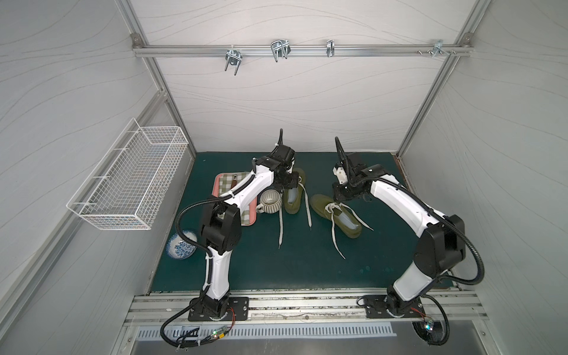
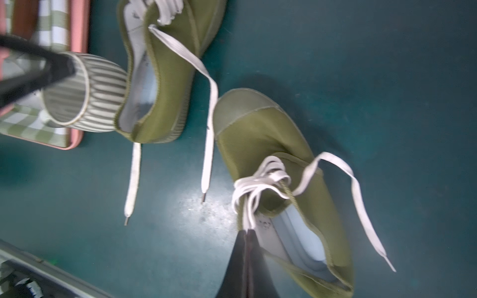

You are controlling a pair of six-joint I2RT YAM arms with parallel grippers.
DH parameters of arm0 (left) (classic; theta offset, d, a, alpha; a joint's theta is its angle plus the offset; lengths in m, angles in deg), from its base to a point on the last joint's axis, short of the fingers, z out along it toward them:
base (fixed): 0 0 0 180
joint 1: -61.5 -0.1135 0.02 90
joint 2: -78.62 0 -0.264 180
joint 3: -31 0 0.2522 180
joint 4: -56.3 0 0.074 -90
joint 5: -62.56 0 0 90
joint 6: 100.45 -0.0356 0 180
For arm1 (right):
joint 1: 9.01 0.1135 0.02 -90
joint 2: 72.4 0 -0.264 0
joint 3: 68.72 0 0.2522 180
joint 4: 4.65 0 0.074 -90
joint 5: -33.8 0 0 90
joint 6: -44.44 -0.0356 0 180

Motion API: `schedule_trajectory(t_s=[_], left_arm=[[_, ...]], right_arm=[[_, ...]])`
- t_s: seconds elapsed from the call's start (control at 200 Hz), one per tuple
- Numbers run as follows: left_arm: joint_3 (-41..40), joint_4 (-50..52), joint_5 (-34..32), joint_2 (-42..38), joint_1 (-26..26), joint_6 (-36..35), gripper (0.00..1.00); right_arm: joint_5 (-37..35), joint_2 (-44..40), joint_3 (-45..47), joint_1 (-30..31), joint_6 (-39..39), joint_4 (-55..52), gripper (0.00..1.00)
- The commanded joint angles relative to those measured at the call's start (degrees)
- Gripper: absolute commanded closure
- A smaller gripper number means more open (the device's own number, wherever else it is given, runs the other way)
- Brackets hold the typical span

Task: Insert the insole into the shoe
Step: Adjust the shoe at the center of the board.

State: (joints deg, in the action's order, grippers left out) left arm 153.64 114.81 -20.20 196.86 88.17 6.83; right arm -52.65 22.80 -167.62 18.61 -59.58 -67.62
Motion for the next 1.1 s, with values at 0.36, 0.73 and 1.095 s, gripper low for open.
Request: schedule_trajectory(t_s=[0.36,0.73,1.095], left_arm=[[18.6,6.2,0.4,13.5,-2.2,-2.5,1.00],[11.7,0.4,4.7,13.0,-1.9,0.1,1.00],[10.9,-1.4,6.4,14.3,-1.8,1.1,1.00]], right_arm=[[2.1,-3.4,1.7,-1.0,-1.8,-2.0,1.00],[3.3,-3.7,0.8,-2.5,-1.2,-3.0,1.00],[5.1,-4.7,1.0,-3.7,-1.4,-3.5,1.00]])
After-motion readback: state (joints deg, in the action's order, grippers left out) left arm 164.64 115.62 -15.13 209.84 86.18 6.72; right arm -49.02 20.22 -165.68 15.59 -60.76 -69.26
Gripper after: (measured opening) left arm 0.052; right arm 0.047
